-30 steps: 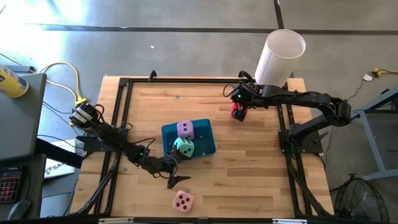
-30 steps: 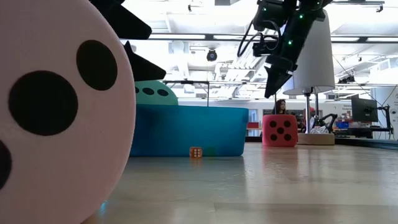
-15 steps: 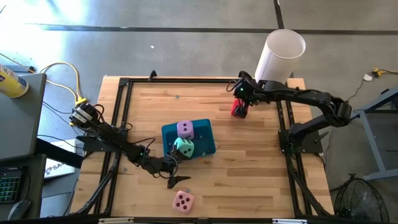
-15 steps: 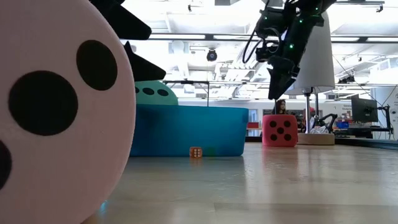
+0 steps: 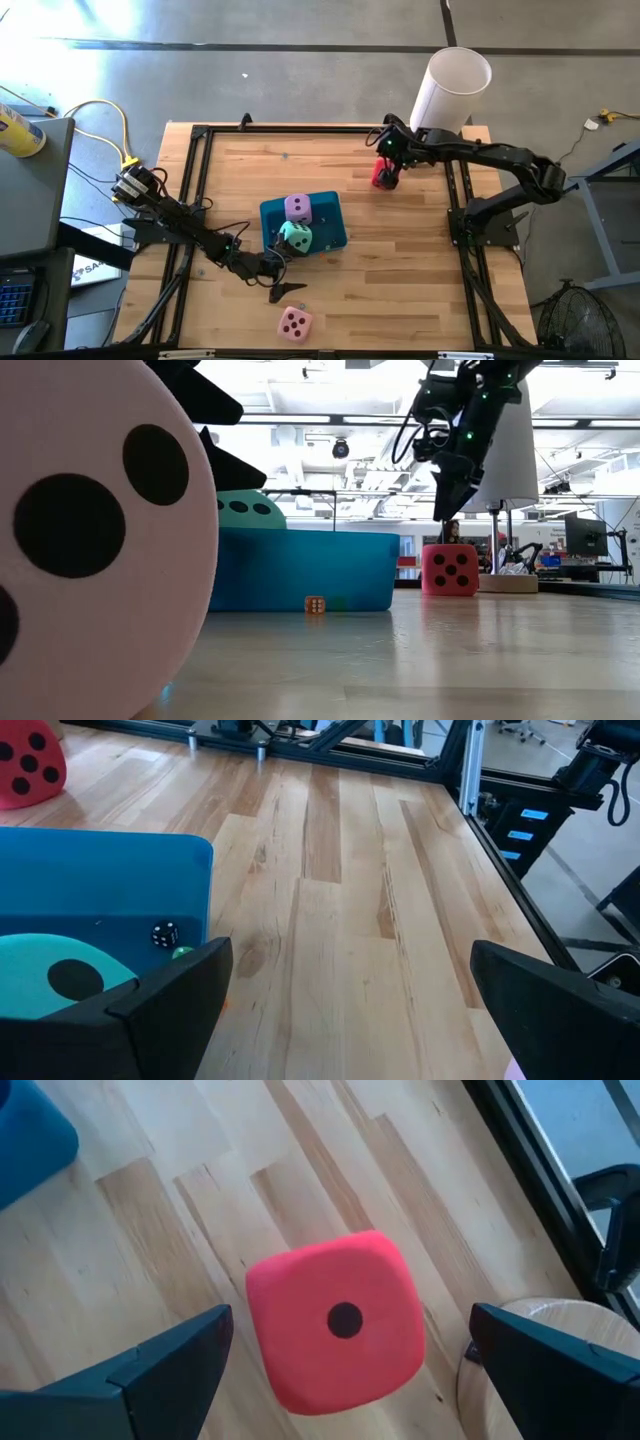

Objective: Pick & Place Dice
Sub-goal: Put the large red dice into the blue bin

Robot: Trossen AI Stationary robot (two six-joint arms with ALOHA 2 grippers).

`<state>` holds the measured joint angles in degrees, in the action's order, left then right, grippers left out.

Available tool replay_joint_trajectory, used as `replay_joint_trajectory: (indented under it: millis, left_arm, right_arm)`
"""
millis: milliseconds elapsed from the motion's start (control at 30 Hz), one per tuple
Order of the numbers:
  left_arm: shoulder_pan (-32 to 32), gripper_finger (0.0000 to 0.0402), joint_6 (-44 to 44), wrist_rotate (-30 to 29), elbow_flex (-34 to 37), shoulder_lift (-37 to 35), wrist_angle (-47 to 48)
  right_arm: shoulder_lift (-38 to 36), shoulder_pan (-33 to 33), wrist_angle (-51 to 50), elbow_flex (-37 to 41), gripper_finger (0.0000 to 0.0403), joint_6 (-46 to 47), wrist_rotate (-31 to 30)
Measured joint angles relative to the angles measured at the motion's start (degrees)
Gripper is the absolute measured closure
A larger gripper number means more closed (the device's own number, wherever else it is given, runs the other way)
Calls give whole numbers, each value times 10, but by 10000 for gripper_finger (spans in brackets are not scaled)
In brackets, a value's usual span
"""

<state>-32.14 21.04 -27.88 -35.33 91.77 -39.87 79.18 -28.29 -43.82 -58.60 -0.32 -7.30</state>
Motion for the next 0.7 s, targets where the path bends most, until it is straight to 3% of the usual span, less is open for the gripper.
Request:
replay_joint_trajectory:
  millis: [700]
  left_arm:
    - [0, 2, 0, 0, 0, 0, 0]
  right_arm:
    - [34, 1, 12, 31, 3, -39, -1]
